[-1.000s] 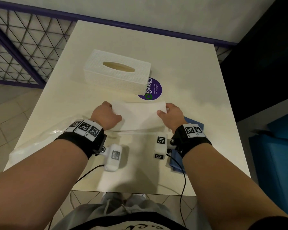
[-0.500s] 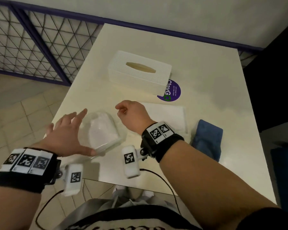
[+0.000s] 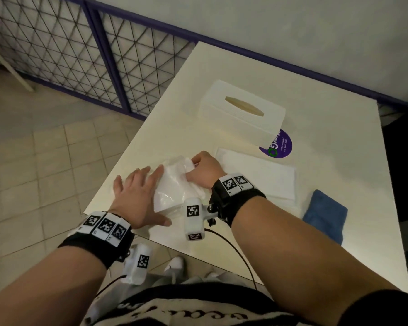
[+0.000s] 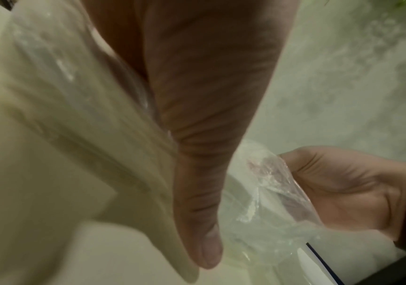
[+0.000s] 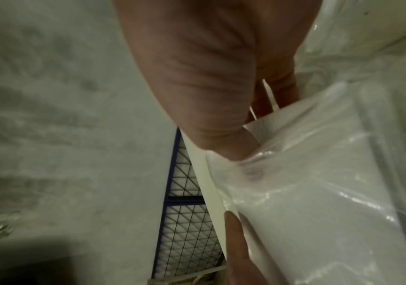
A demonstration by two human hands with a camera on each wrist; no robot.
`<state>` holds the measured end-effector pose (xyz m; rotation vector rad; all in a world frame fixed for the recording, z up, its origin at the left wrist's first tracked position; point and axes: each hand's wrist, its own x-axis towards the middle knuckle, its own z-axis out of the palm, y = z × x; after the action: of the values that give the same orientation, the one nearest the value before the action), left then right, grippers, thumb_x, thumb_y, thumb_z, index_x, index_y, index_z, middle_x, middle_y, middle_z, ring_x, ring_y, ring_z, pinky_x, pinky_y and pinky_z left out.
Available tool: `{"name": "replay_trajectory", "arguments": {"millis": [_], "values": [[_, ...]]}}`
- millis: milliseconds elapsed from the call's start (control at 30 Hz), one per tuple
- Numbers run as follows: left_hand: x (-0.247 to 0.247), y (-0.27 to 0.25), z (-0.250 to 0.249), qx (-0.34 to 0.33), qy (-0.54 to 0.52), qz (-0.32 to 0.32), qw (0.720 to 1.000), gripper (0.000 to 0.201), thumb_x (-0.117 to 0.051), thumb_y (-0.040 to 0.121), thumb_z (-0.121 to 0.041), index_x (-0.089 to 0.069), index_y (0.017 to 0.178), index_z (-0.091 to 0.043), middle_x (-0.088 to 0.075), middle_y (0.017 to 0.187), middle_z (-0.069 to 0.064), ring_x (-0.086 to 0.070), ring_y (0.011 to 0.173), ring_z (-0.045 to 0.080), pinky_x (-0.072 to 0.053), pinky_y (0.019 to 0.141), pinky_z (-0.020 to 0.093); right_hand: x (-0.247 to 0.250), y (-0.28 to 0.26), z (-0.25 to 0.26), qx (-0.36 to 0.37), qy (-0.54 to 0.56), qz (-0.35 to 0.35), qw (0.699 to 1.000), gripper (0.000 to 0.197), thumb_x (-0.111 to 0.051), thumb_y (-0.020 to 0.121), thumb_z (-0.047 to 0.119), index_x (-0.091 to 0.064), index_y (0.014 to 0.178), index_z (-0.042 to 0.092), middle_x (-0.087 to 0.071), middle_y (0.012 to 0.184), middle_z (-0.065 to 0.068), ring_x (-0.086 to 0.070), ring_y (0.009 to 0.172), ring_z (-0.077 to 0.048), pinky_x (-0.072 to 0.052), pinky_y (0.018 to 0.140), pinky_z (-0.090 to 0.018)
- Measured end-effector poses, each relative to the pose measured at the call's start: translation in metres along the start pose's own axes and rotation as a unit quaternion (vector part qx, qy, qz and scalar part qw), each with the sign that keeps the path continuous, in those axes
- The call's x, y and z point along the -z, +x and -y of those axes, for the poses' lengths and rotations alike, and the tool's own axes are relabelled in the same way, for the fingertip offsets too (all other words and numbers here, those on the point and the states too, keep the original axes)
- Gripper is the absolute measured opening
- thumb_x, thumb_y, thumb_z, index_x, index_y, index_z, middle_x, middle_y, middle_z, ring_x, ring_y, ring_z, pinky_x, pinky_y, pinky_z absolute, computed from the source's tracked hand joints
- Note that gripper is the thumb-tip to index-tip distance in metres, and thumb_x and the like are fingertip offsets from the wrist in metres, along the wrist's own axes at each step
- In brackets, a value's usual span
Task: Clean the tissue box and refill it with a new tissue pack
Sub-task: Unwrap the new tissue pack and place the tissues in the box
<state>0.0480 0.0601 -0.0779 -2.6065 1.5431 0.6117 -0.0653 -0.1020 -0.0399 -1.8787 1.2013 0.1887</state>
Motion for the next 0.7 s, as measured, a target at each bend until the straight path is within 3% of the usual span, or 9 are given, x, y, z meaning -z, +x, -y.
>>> {"name": "replay_trajectory", "arguments": {"millis": [67, 133, 267, 367, 467, 533, 700], "values": [[-0.001, 0.001, 0.001, -0.002, -0.010, -0.008, 1.000, 0.142, -0.067, 0.039, -0.084, 0.012, 0.147, -0.037, -0.008, 0.158, 0.003, -0.009, 0.145, 0.027, -0.004, 0.114, 0.060, 0.001, 0.000, 0.001, -0.039, 0.002, 0.033, 0.999, 0.035, -0.069, 0.078, 0.020, -0.056, 0.106, 0.004, -0.059, 0.091, -0.005, -0.058, 0.077, -0.021, -0.039, 0.052, -0.023], [-0.001, 0.000, 0.001, -0.001, -0.017, -0.013, 1.000, 0.143, -0.068, 0.038, -0.083, 0.014, 0.147, -0.037, -0.008, 0.158, 0.003, -0.008, 0.145, 0.027, -0.004, 0.114, 0.061, 0.002, -0.003, 0.004, -0.057, -0.011, 0.053, 0.997, 0.026, -0.067, 0.079, 0.025, -0.060, 0.093, 0.004, -0.057, 0.079, -0.006, -0.054, 0.066, -0.020, -0.040, 0.051, -0.025], [0.000, -0.001, 0.000, 0.007, -0.031, -0.022, 0.999, 0.151, -0.070, 0.034, -0.082, 0.024, 0.143, -0.038, -0.005, 0.158, 0.002, -0.006, 0.145, 0.026, -0.004, 0.114, 0.060, 0.005, -0.005, 0.011, -0.025, -0.036, 0.067, 0.997, 0.037, -0.059, 0.085, 0.029, -0.058, 0.112, 0.004, -0.060, 0.105, -0.010, -0.059, 0.091, -0.026, -0.048, 0.073, -0.033], [0.002, -0.002, 0.003, 0.024, -0.038, -0.030, 0.999, 0.155, -0.072, 0.033, -0.081, 0.028, 0.142, -0.037, -0.007, 0.158, 0.001, -0.010, 0.144, 0.024, -0.006, 0.113, 0.058, 0.015, -0.009, 0.017, -0.014, -0.008, 0.008, 1.000, 0.044, -0.056, 0.089, 0.030, -0.051, 0.122, 0.002, -0.057, 0.113, -0.009, -0.057, 0.103, -0.027, -0.042, 0.076, -0.031], [0.007, -0.005, 0.007, 0.046, -0.041, -0.028, 0.998, 0.154, -0.072, 0.033, -0.081, 0.025, 0.144, -0.036, -0.009, 0.157, 0.002, -0.012, 0.144, 0.024, -0.008, 0.113, 0.057, 0.027, -0.017, 0.024, 0.042, -0.048, -0.042, 0.997, 0.050, -0.054, 0.091, 0.029, -0.042, 0.132, 0.003, -0.055, 0.129, -0.012, -0.054, 0.117, -0.031, -0.040, 0.084, -0.030], [0.009, -0.006, 0.008, 0.056, -0.037, -0.023, 0.997, 0.152, -0.072, 0.035, -0.081, 0.023, 0.145, -0.036, -0.009, 0.157, 0.002, -0.011, 0.144, 0.023, -0.008, 0.113, 0.057, 0.039, -0.026, 0.030, 0.087, -0.089, -0.066, 0.990, 0.052, -0.054, 0.092, 0.028, -0.038, 0.136, 0.005, -0.054, 0.133, -0.014, -0.054, 0.118, -0.032, -0.039, 0.083, -0.029], [0.015, -0.009, 0.006, 0.062, -0.030, 0.026, 0.997, 0.153, -0.069, 0.034, -0.085, 0.027, 0.143, -0.038, 0.002, 0.160, 0.004, 0.002, 0.147, 0.025, 0.001, 0.115, 0.057, 0.090, -0.054, 0.029, 0.139, -0.120, -0.128, 0.975, 0.042, -0.056, 0.092, 0.029, -0.045, 0.127, 0.009, -0.061, 0.118, -0.012, -0.058, 0.106, -0.030, -0.040, 0.077, -0.027]]}}
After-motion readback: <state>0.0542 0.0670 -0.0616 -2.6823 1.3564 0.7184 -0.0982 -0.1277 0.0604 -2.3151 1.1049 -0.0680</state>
